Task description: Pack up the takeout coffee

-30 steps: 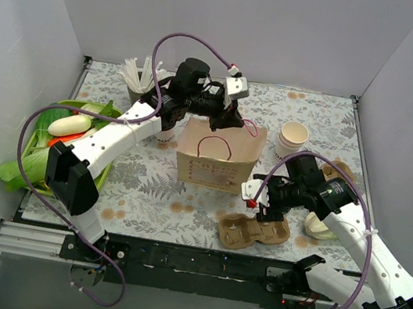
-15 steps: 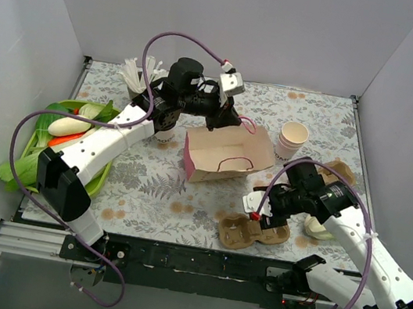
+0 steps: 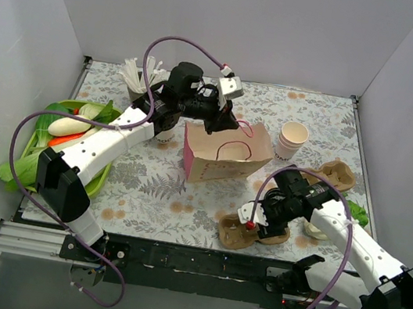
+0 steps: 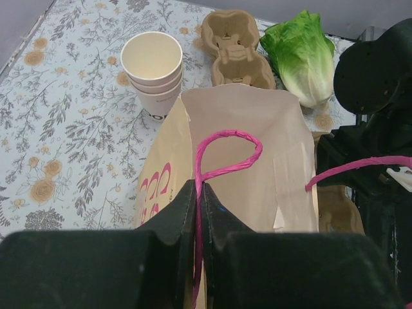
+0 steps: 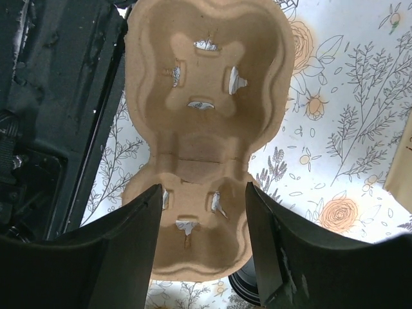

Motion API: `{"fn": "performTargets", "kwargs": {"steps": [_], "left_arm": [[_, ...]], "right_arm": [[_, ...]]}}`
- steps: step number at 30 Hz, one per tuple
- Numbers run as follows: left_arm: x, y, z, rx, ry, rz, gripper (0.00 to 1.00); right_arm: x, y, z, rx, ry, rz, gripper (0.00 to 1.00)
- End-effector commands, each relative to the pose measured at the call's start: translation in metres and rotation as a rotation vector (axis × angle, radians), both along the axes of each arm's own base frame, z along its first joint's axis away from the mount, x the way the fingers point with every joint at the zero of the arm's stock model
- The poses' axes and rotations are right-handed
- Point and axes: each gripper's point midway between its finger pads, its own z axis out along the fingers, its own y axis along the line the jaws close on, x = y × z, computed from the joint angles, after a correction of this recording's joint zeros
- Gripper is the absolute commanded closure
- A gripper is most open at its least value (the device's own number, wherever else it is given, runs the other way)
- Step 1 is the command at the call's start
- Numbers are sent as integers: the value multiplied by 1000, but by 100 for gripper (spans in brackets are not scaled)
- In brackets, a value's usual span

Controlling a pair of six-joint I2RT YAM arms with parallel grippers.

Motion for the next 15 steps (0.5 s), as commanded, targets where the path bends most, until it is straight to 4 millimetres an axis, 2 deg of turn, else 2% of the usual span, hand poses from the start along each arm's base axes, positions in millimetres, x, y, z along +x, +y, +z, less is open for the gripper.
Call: {"fn": "performTargets", "kwargs": {"steps": [1,7,15], "left_arm": [[-10,8,23,-28,-47,9,100],[-7,7,23,-24,-54,13,100],[-6,7,22,-23,-52,17,100]], "right_arm": [[6,5,-10,8,-22,21,38],[8,9,-22,7,-6,3,38],[6,11,-31,-1,29,-46,45]]}}
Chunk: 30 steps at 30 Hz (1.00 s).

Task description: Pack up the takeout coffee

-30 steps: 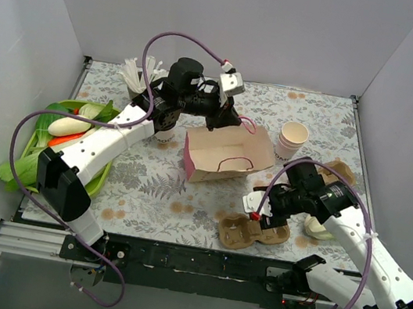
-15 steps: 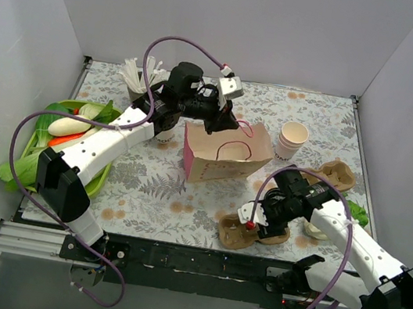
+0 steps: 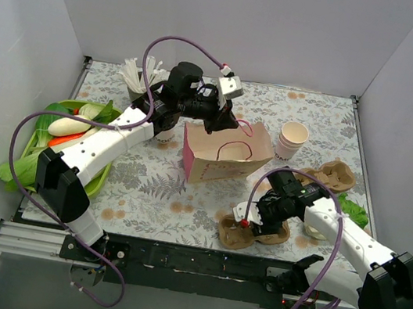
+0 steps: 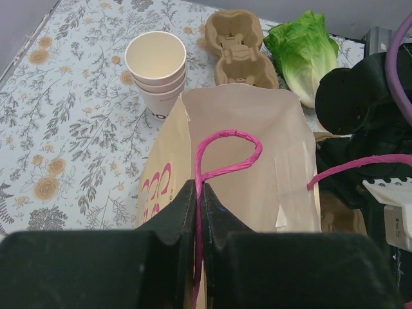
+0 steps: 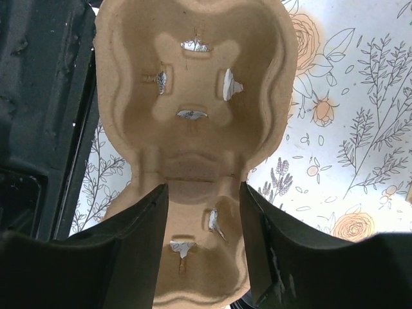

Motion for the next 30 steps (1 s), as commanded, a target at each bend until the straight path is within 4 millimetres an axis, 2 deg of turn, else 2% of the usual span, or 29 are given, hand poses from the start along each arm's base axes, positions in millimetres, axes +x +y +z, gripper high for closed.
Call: {"fn": "performTargets", "kwargs": {"steps": [1,11,25,30], "left_arm": [[-7,5,23,-27,-48,4,100],[-4,3,22,-30,-49,5,100],[-5,4,21,-29,-49,4,100],[-6,4,21,-28,-48,4,100]], "right_arm": [[-3,4,-4,10,13,-28,45],[-5,-3,-8,-31,19,-113,47],[-12,-2,-14,-30,41,-135,46],[-9,-3,-15,-37,31,-154,54]]}}
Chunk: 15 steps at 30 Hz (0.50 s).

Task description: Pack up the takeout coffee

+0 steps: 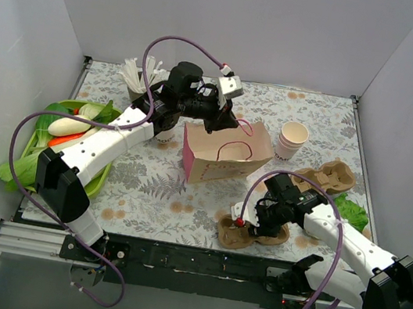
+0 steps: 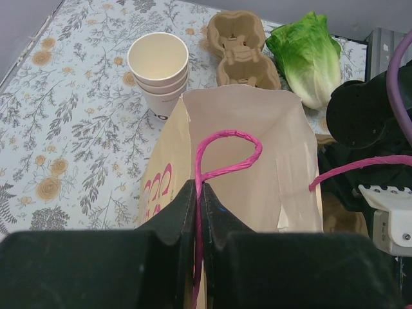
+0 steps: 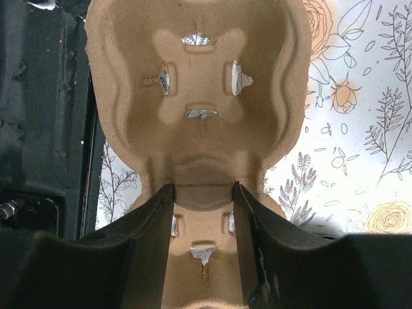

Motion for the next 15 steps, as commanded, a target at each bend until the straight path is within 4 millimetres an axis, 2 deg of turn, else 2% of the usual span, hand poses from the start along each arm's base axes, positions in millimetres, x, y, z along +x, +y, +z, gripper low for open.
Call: {"fn": "performTargets", "kwargs": {"steps": [1,5,7,9,11,12,14,15], "left_arm": [[-7,4,19,-25,-40,-1,100],[-6,4,21,-26,-47,-1,100],[-6,3,23,-32,-46,-1,100],[-4,2,25,-38,-47,6,100],[-1,1,28,-49,-37,22,86],[-1,1,31,-55,-40,26,72],[0,0,36,-68,-33,34,55],[-1,0,38,-74,-29,40,50]], "right_arm": [[0,-2,-1,-11,-7,-24,56],[0,-6,5,-26,-11,-38,64],[-1,-10,10,-43,-10,-50,65],[2,-8,27,-27,-26,-53,68],[-3,-11,37,-40,-10,-55,71],[2,-7,52,-16,-35,-58,73],[-3,-9,65,-19,-14,-67,76],[-1,-5,82,4,-24,-76,78]]}}
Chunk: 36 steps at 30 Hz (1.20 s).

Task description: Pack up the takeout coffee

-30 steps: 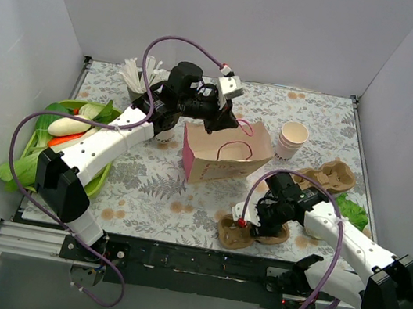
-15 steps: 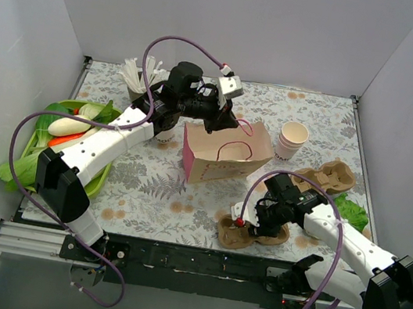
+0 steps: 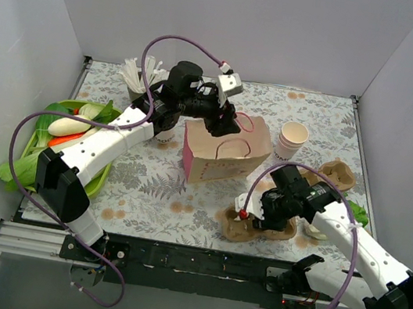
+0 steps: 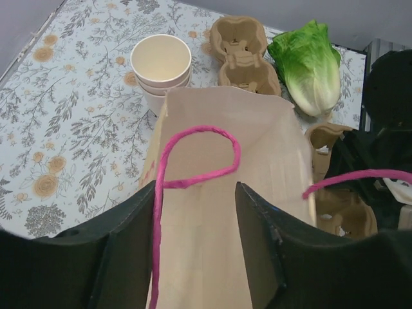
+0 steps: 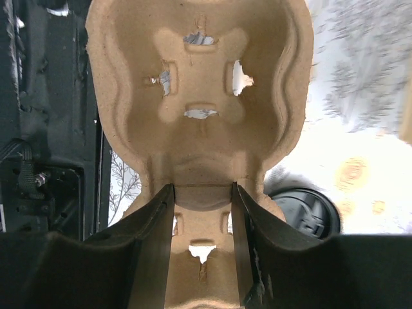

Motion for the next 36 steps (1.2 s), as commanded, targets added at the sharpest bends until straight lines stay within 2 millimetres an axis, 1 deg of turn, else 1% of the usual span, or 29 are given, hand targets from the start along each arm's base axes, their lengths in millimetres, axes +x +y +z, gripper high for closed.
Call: {"fn": "performTargets", "kwargs": {"steps": [1,2,3,4,6,7,9,10,11,13,14,16,17,20,21,22,23,24,25,26,28,29,30,31,32,33,34,35,36], "left_arm": [[-1,1,40,-76,-44,28,45],[-1,0,41,-76,-43,30,43],[-2,2,43,-80,-43,34,40],[1,3,44,-81,-50,45,37],[4,6,43,-78,-52,65,36],[6,7,44,-77,-59,76,36],[14,13,44,-68,-75,120,32],[17,13,43,-63,-82,129,30],[22,16,42,-54,-92,152,28],[28,16,39,-46,-99,163,27],[34,14,33,-36,-93,168,27],[41,13,29,-34,-96,177,27],[46,10,21,-26,-86,177,27],[52,3,21,-39,-85,167,32],[55,-1,15,-33,-73,155,34],[55,-3,17,-33,-85,145,39],[56,-4,15,-29,-84,141,41],[59,-5,11,-21,-85,139,43],[60,-5,12,-17,-90,140,49],[61,-5,11,-10,-100,138,51],[62,-6,13,-5,-108,130,59],[62,-5,15,-2,-120,127,61],[62,-6,15,0,-123,124,63],[62,-4,16,2,-124,128,65],[62,-4,21,1,-133,127,73],[61,-4,22,1,-129,125,77],[61,-3,25,-1,-133,129,79],[60,-3,29,-6,-139,127,82],[59,-2,29,-7,-135,130,87]], "right_arm": [[-4,9,60,67,0,-18,86],[-8,8,67,62,22,-25,90],[-8,10,75,71,30,-36,93],[-2,16,94,104,5,-48,99],[0,19,112,129,-10,-64,99],[5,23,130,165,-46,-66,99],[11,26,151,201,-101,-71,99],[16,29,173,246,-156,-68,99],[16,30,182,263,-176,-67,99],[13,27,195,297,-215,-64,99],[11,26,198,307,-227,-64,99],[7,23,202,323,-246,-62,99],[7,23,206,332,-256,-62,99],[13,27,215,339,-265,-61,99],[16,29,224,352,-281,-62,99],[19,31,228,356,-286,-63,99],[23,33,228,349,-279,-66,99],[36,33,237,344,-359,-52,99],[106,57,325,584,-714,-203,99],[115,61,337,626,-740,-222,99],[123,63,346,678,-741,-274,99],[130,65,358,723,-773,-290,99],[134,65,366,754,-789,-313,99],[140,63,370,787,-779,-371,99],[144,64,375,809,-783,-393,99],[148,64,389,857,-805,-415,99],[151,61,398,880,-815,-439,99],[155,62,400,899,-799,-465,99],[154,61,407,917,-808,-468,99]]}}
